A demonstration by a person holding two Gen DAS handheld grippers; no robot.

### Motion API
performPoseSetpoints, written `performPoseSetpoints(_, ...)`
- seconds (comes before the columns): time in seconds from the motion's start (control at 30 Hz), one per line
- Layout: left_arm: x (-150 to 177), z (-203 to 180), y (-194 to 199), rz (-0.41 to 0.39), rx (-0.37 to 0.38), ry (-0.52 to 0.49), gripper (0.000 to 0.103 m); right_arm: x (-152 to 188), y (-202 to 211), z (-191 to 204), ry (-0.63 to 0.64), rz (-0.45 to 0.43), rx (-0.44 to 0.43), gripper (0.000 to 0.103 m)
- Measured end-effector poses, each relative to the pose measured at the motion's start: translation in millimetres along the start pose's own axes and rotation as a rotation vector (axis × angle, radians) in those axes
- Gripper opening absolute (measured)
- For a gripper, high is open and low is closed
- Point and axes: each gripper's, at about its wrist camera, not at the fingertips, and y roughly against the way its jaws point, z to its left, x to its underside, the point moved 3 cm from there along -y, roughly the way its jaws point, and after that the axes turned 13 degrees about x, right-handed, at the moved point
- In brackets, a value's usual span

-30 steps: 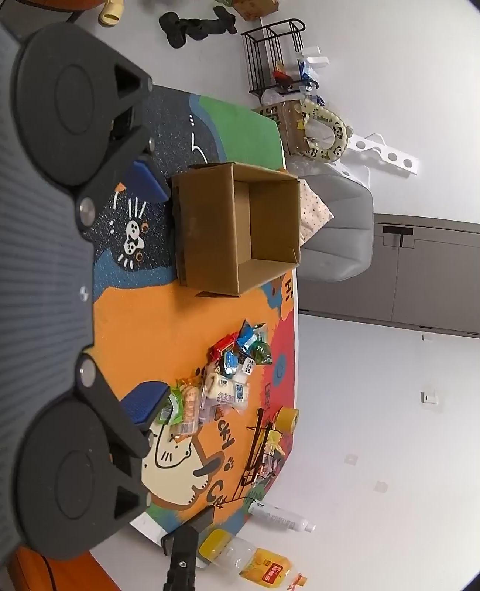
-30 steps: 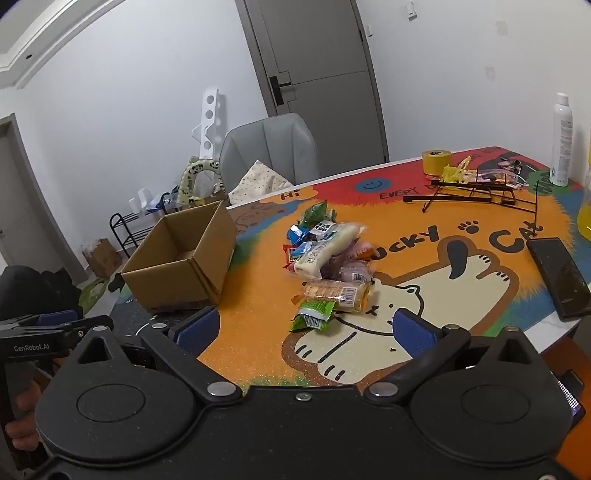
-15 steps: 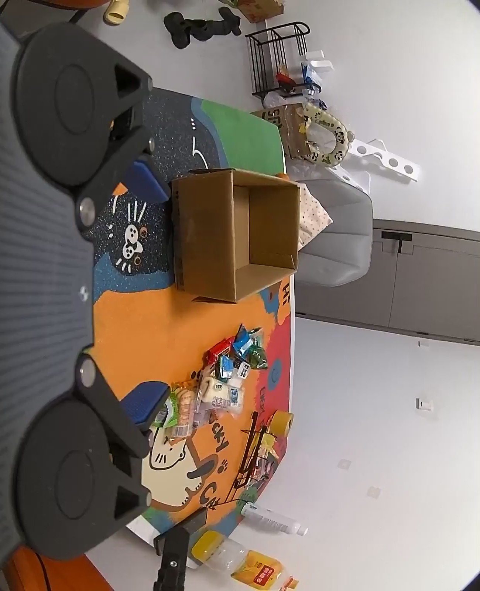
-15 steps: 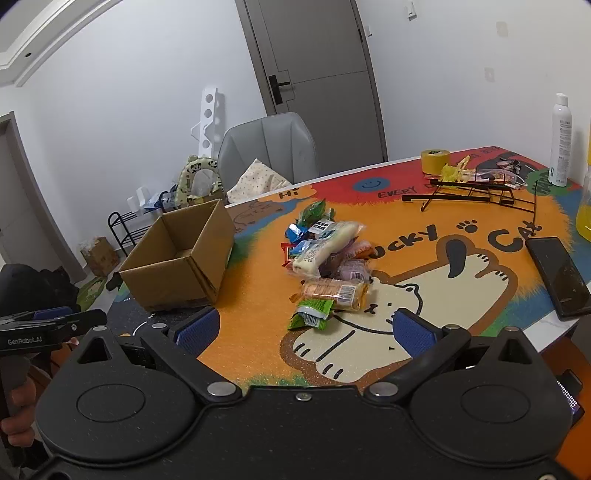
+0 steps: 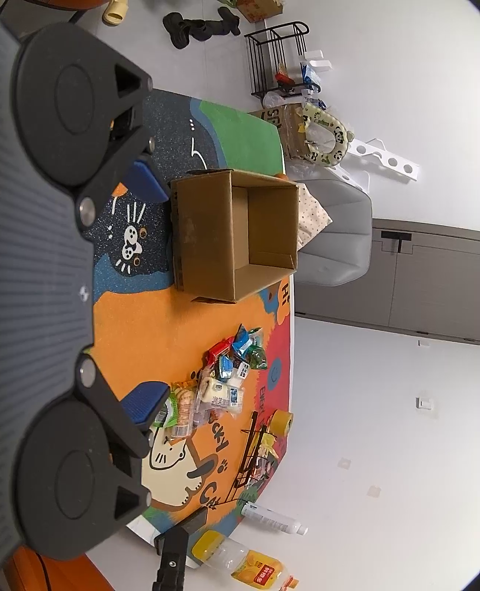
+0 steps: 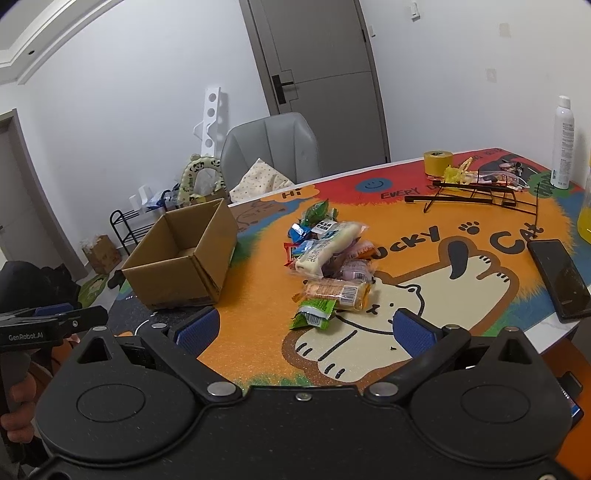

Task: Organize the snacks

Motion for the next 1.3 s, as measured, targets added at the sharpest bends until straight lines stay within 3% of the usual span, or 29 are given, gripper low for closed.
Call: performPoseSetpoints(1.3, -3.7, 0.5, 5.4, 0.0, 0.007, -0.008, 0.103, -6.2, 7.4, -0.2, 0.017, -0.023, 0.02, 0.103)
